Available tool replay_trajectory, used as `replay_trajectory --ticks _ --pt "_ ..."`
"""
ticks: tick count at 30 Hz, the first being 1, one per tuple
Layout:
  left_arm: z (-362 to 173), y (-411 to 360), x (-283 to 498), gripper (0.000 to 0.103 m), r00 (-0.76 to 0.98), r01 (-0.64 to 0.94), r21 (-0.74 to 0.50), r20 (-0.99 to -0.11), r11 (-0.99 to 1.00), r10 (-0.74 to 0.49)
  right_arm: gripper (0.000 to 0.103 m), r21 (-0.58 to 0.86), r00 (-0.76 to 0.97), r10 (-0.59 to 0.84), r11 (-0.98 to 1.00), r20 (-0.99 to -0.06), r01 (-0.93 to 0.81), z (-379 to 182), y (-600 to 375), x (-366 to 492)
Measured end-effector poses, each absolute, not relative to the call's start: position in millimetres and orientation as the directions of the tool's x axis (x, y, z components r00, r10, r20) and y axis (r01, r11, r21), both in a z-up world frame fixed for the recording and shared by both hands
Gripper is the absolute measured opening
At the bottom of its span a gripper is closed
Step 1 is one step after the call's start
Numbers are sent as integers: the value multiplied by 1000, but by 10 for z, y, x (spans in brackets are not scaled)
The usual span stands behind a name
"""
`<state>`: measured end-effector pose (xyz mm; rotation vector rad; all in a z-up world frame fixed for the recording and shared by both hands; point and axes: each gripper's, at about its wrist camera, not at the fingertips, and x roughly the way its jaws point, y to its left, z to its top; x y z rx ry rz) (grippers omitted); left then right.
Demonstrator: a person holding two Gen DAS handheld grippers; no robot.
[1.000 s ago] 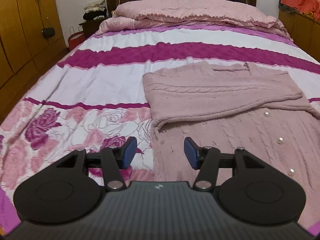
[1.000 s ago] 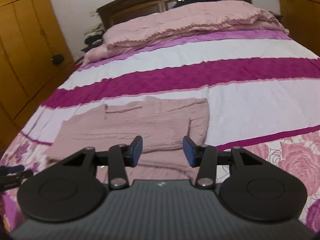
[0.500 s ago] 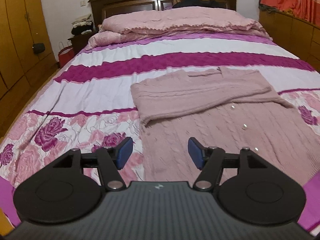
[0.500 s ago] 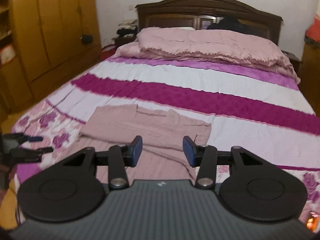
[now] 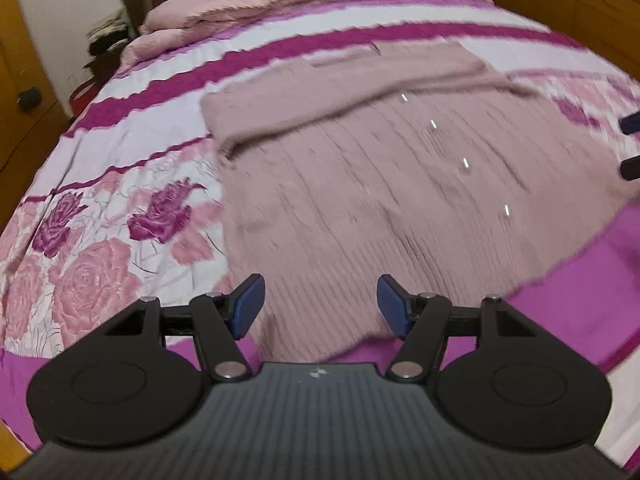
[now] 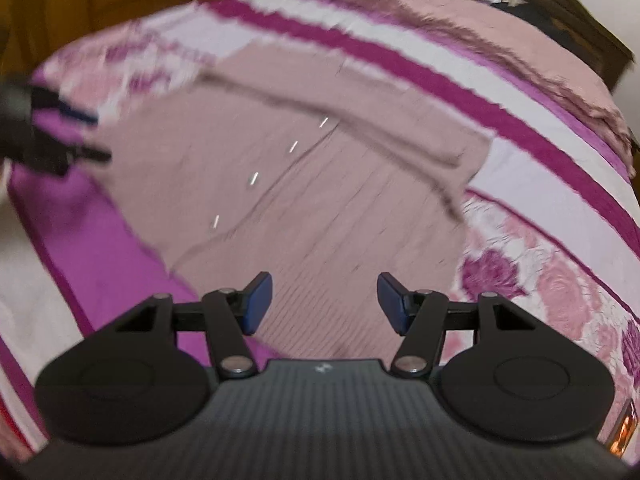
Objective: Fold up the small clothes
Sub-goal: 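Move both grippers to the cardigan hem, then close the right gripper on the hem while the left gripper grasps the hem too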
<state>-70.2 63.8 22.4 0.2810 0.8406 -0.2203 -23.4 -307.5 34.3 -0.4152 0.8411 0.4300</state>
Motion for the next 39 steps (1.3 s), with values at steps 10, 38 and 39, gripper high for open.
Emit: replay_trajectory --ticks 10,38,39 --pt "-35 383 -928 79 587 487 240 -802 840 -111 60 -282 555 170 720 -814 -634 -249 -2852 -492" --pt "-356 434 -433 70 686 384 311 -726 869 -42 48 -286 707 116 860 -698 -423 -364 -3096 -169" --pt "-340 440 -434 63 697 373 310 -715 875 -44 44 -287 712 115 862 -693 -419 -344 -3102 -177"
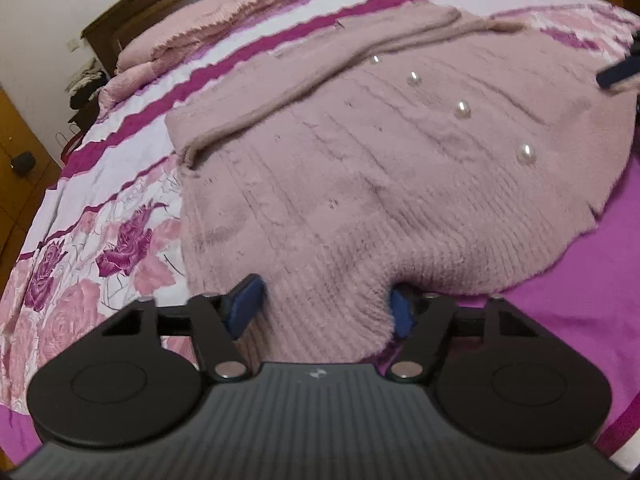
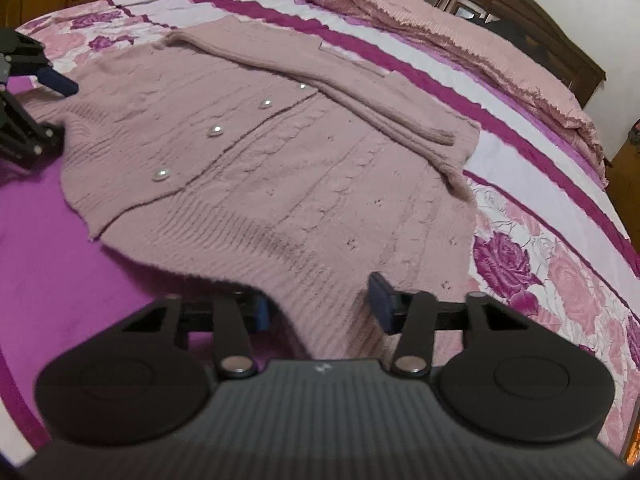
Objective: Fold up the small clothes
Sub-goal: 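Close the right gripper on the hem while the left gripper grasps the hem too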
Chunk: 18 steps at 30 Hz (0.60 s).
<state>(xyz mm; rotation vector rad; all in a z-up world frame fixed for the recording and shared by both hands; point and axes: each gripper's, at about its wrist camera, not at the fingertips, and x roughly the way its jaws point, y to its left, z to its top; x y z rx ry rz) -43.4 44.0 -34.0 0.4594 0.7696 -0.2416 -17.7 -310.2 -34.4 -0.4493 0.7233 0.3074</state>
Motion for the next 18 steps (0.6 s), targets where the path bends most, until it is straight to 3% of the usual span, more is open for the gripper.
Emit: replay_trajectory --ticks 1,3,4,8,13,18 --pt "-327 438 -449 53 714 357 314 -699 880 -40 43 -288 720 113 865 -685 -410 -325 -3115 -181" --pt "-318 427 -480 40 733 345 316 -679 884 -43 30 -284 731 104 878 -675 -386 -300 -3152 -175" --pt "-323 424 -489 37 737 338 315 -675 887 -41 26 -261 726 108 889 -679 -376 -298 -3186 -155" --pt "-393 387 -497 36 740 323 344 -673 882 -8 22 -162 691 131 926 -711 -341 -387 -3285 -106" --pt "-442 296 -462 46 735 307 408 -675 860 58 13 -156 711 134 932 -690 -326 -355 -3281 -131" --pt "-388 389 -425 45 730 278 339 -683 899 32 9 -141 734 140 941 -664 -307 -279 -3286 -114"
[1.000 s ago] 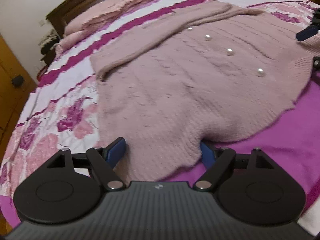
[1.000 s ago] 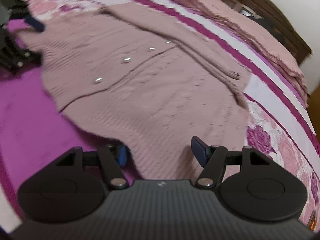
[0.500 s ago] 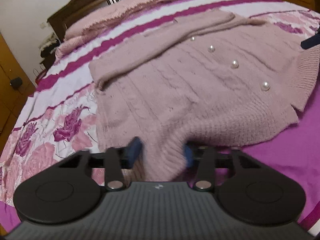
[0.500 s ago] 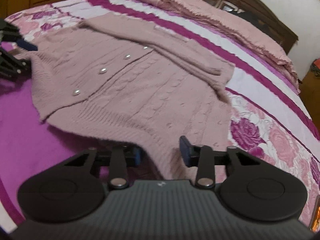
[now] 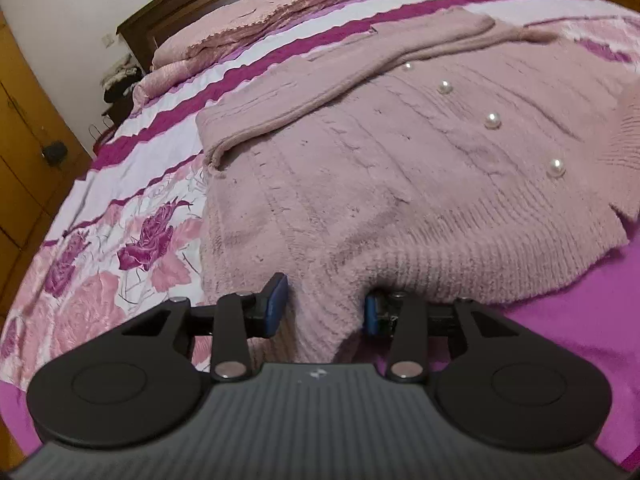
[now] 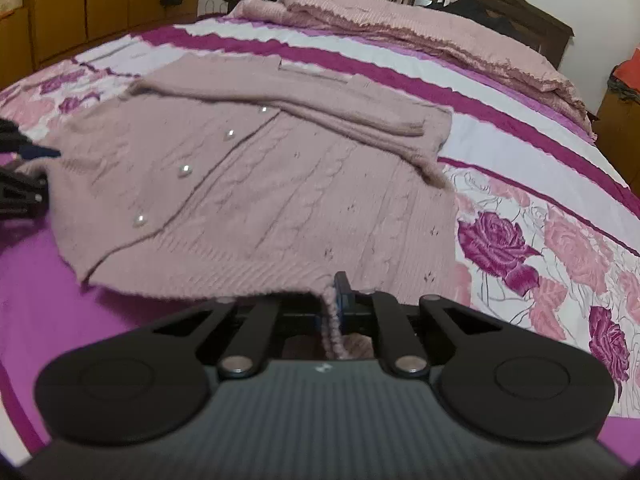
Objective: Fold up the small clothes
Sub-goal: 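Close the right gripper on the hem while the left gripper grasps the hem too, then lift the hem with both grippers, fold it toward the collar, and release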
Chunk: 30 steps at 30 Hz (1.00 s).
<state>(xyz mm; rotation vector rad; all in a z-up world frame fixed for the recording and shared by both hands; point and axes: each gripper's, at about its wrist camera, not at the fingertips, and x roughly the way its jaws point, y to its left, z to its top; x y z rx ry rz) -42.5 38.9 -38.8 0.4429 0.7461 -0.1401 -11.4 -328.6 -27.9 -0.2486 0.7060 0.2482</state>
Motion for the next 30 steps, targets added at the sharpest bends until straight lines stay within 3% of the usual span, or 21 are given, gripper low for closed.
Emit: replay_trajectory --ticks 6,9,13,15,18,30 --pt "-400 373 -440 44 737 299 355 -676 886 23 13 -127 667 182 913 -722 -387 -287 -3276 -93" --pt "-406 393 -422 44 729 307 349 -684 885 16 21 -214 668 145 880 -730 -425 -390 -3228 -214" --pt "-390 441 -407 42 727 303 317 -687 899 -3 21 -307 699 109 843 -707 -442 -450 -3141 -304" --pt "-363 432 -446 16 735 314 321 -678 894 -15 19 -326 716 88 848 -692 -419 -445 -3128 -294" --pt "-252 437 -505 11 762 310 320 -647 895 -32 8 -313 740 94 865 -666 -392 -364 -3156 -270" --pt "532 388 -196 10 873 239 317 -485 918 -60 8 -328 851 78 901 -520 -283 314 -3173 160"
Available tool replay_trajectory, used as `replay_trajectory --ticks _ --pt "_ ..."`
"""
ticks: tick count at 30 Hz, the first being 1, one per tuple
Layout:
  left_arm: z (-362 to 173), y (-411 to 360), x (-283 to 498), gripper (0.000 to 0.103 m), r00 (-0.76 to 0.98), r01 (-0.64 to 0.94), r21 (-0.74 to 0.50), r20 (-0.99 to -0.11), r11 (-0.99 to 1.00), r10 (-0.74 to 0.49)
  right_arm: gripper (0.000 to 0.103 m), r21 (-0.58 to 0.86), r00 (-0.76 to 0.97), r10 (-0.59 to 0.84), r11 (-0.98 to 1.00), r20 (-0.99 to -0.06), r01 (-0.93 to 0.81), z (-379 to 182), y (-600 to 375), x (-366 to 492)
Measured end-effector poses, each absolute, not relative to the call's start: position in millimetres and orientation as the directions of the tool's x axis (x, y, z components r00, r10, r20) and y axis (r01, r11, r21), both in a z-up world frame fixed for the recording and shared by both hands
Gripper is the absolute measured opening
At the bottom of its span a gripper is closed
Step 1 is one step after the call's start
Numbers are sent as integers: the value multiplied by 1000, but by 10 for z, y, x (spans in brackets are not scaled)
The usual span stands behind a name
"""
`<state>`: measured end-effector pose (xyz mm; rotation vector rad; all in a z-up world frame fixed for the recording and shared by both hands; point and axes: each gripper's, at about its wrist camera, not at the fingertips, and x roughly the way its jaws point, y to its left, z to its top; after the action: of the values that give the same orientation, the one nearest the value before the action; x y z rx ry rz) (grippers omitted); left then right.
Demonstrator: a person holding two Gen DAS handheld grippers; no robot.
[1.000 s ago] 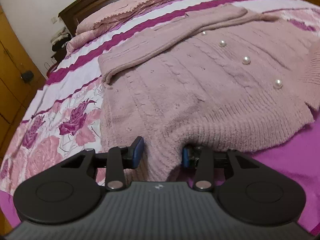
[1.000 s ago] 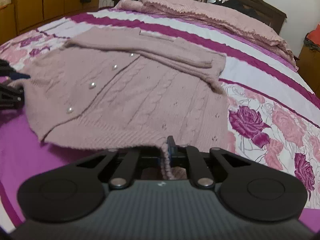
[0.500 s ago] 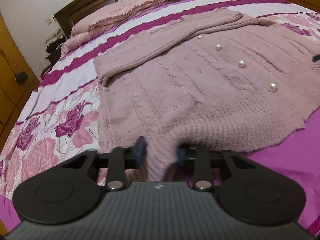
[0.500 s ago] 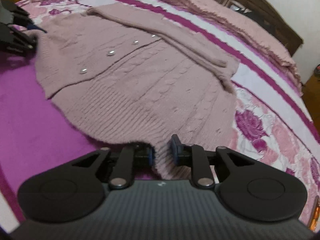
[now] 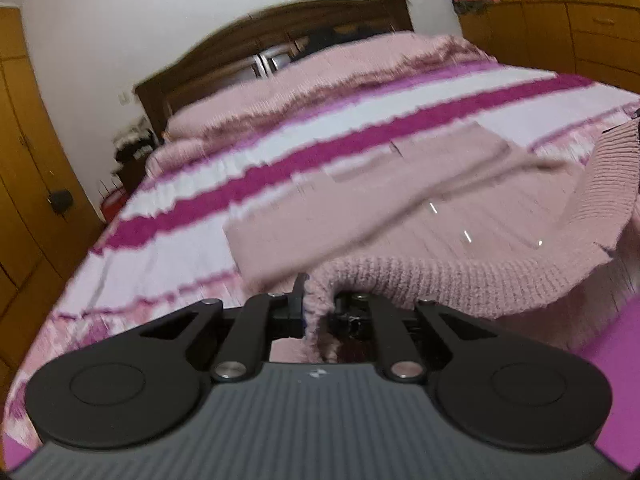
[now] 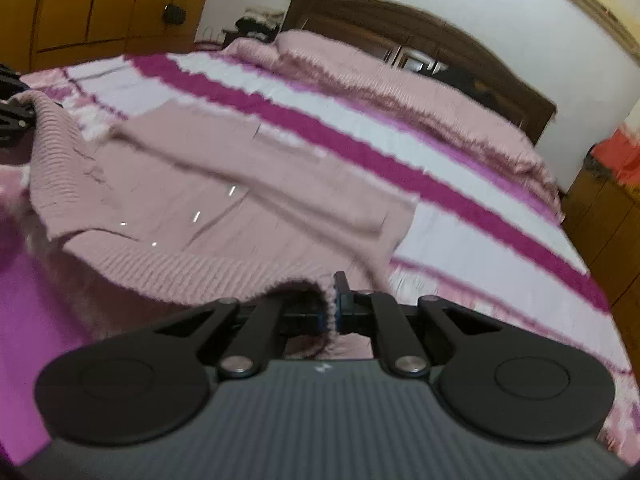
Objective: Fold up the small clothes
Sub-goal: 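Lift the hem with both grippers, fold it toward the collar, and release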
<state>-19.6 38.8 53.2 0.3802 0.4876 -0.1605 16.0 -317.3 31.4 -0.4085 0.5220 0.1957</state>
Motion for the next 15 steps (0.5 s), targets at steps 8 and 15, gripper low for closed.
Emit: replay_trajectory --ticks 8,15 --pt "1083 332 415 10 912 201 321 -406 925 -57 8 -346 907 40 917 -419 -200 770 -3099 725" --pt "1197 327 1353 10 906 157 350 -422 923 6 8 -338 932 -4 933 -363 -128 918 -3081 1436"
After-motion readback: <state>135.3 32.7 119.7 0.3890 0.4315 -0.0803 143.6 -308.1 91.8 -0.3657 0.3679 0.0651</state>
